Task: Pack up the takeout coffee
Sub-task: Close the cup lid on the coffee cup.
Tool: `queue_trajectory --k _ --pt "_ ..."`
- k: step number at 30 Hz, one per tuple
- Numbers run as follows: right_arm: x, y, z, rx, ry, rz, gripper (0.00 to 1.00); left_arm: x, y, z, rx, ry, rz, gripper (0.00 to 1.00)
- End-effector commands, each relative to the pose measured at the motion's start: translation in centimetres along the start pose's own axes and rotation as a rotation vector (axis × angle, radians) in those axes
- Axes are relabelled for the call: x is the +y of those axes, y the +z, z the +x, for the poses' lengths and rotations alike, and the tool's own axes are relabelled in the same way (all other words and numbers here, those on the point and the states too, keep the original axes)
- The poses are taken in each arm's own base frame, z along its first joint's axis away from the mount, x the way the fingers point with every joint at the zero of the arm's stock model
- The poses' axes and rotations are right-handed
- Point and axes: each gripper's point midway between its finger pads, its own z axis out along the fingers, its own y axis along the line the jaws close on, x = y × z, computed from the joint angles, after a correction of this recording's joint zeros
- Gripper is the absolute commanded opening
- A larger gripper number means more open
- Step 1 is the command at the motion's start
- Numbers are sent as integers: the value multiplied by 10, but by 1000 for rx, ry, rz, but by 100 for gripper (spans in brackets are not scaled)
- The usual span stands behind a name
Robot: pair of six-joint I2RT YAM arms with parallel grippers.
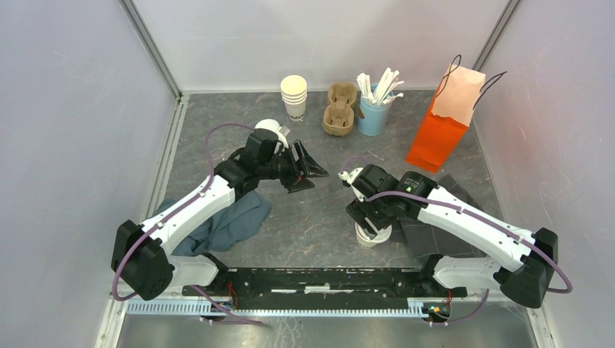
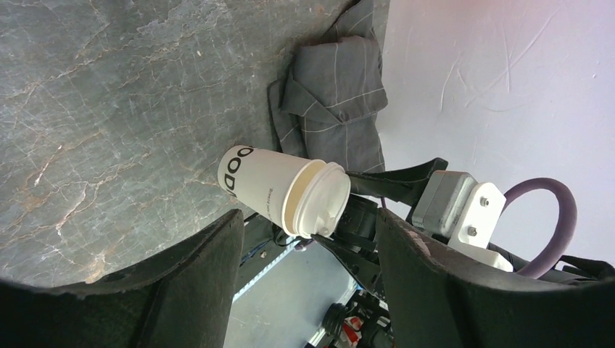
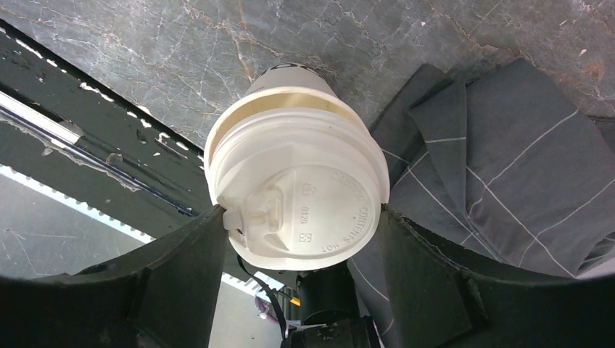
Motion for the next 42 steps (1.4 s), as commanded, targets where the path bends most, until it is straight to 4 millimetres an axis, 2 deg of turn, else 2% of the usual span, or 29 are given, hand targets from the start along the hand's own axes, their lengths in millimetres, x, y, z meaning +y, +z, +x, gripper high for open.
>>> queue_trajectory --k 1,8,21,29,33,39,42 --pt "-1 2 -6 -20 6 17 77 1 0 2 6 46 -2 73" --pt "3 3 -12 -39 5 0 78 0 3 1 13 47 -3 74" --pt "5 6 -11 -34 -1 -10 79 0 5 1 21 47 -4 74" --pt "4 -5 -14 -52 8 -13 89 -4 10 4 55 66 6 82" --pt "6 -18 -20 -94 31 -31 94 -8 17 10 85 88 12 82" --pt "5 -38 -28 -203 105 -49 98 -16 35 31 172 127 26 82" --pt "-14 -42 -32 -256 181 -44 98 -21 48 48 235 139 52 80"
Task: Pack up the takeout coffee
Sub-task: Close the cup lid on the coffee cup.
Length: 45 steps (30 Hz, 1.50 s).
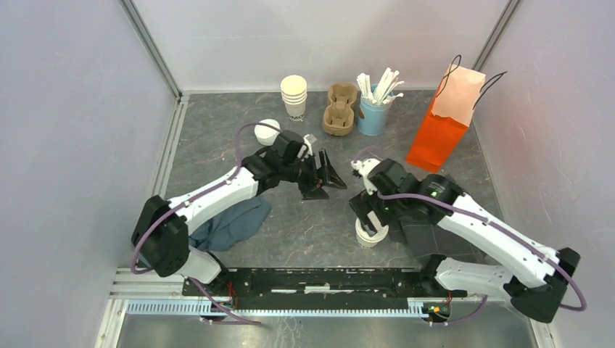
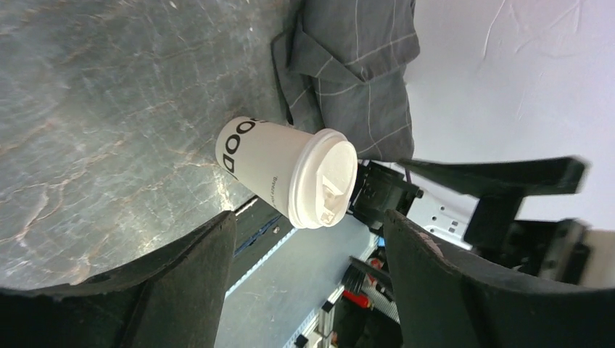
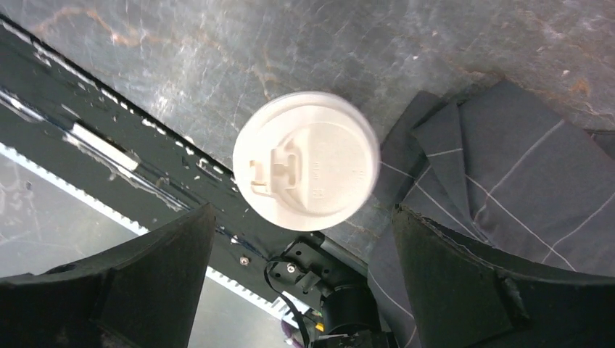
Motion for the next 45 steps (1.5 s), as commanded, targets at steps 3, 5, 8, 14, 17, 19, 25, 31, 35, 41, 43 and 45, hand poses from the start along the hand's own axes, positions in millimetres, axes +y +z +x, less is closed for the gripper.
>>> queue_trajectory --k 3,5,8,14,17,19,25,31,35,41,43,45 --pt "-40 -18 -24 -176 196 -35 95 -26 29 28 127 103 85 74" --pt "-50 -18 -25 -189 223 -47 95 -29 39 37 162 114 85 72" --pt "-56 -8 -21 -208 263 -96 92 -31 52 50 206 135 80 71" --pt "-62 2 -10 -220 305 -140 86 -31 64 61 240 155 69 68" --pt "-57 6 -8 -227 301 -172 83 -31 68 69 274 161 74 66" --pt "-58 8 -8 -225 304 -163 81 -28 69 73 296 162 68 64" --pt "-58 15 -1 -191 275 -170 74 -18 68 84 350 182 30 59" --pt "-46 22 8 -182 286 -229 71 -18 68 92 366 191 29 54" --pt "-46 26 16 -170 286 -223 71 -12 71 99 380 196 7 50" --pt "-42 31 23 -161 284 -237 70 -5 71 103 376 207 -30 47" --pt "-42 31 24 -160 283 -237 70 -4 71 104 374 212 -37 46" --pt "-41 31 25 -164 285 -242 69 -4 72 106 376 214 -40 46"
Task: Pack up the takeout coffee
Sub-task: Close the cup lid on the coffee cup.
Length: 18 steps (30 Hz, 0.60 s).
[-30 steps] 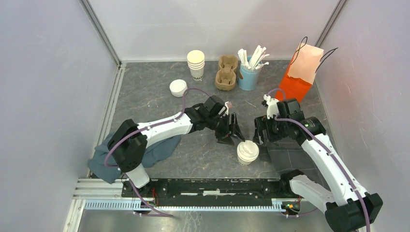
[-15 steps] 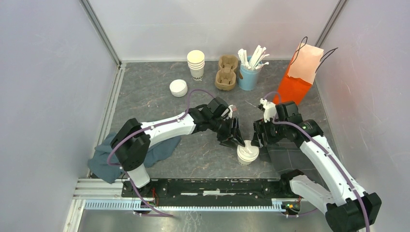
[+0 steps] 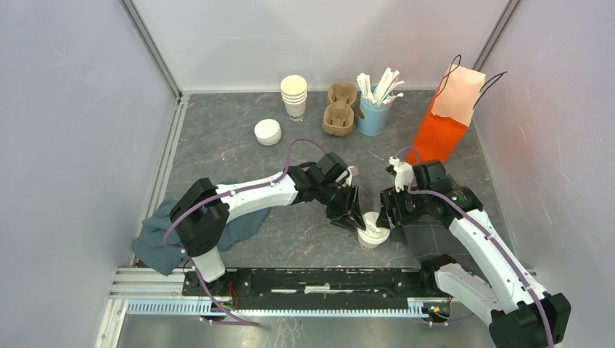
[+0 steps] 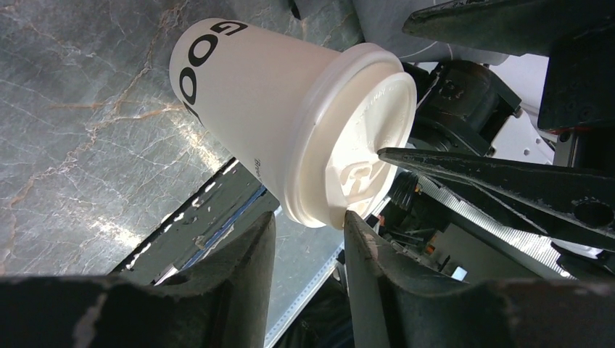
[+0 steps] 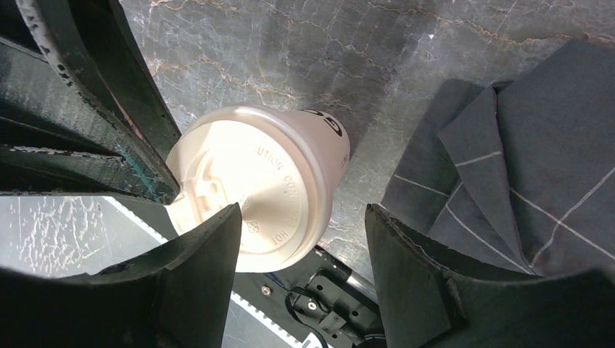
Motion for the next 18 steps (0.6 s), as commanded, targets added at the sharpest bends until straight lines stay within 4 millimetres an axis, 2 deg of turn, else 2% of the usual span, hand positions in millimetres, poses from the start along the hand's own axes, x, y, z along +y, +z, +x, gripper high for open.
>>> queue_trajectory --k 1,5,10,13,18 --pt "4 0 -6 -50 -33 -27 69 -7 1 -3 -14 67 1 45" --pt "16 9 -3 -83 16 -112 66 -3 2 -1 -8 70 -22 43" --pt "30 16 -13 -158 45 -208 63 3 -5 1 -36 65 -48 42" --pt "32 18 -23 -191 32 -226 63 8 -6 5 -39 57 -54 42" --pt "28 28 -28 -184 4 -236 62 6 -10 4 -70 55 -41 42"
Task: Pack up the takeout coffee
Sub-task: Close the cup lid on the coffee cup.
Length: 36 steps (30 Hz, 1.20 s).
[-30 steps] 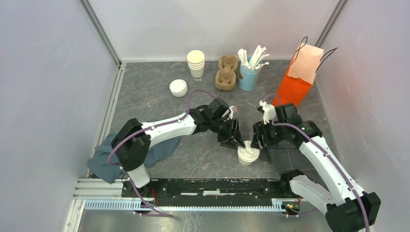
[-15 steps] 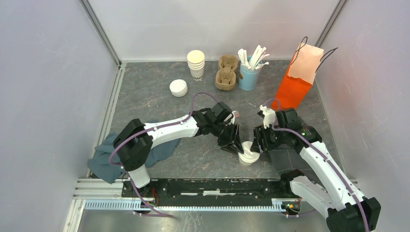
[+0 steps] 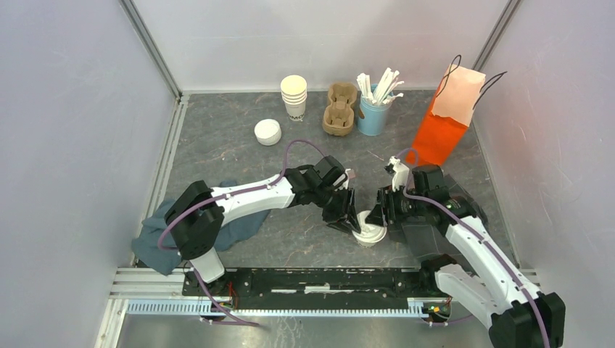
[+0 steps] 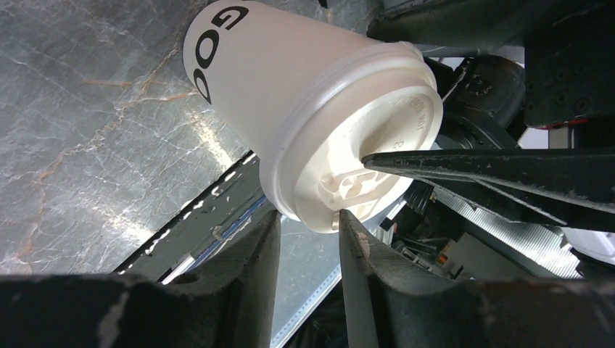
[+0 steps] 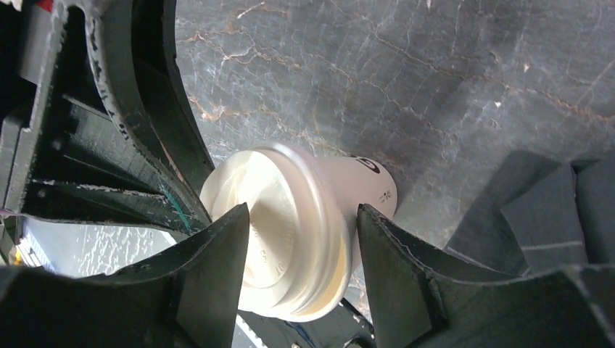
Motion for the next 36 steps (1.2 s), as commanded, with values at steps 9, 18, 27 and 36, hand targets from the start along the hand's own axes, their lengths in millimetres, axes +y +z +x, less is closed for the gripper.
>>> queue_trajectory --k 9,18,27,36 --pt "-8 6 -24 -13 -81 24 61 -16 -3 -14 -67 51 31 47" --pt "-3 -17 -24 24 -35 80 85 -30 -2 -21 -54 70 54 49" --pt "-22 -40 -12 46 71 202 88 -26 3 -16 -2 82 46 50" --pt "-20 -39 -12 -16 107 148 62 -23 6 -15 12 86 39 50"
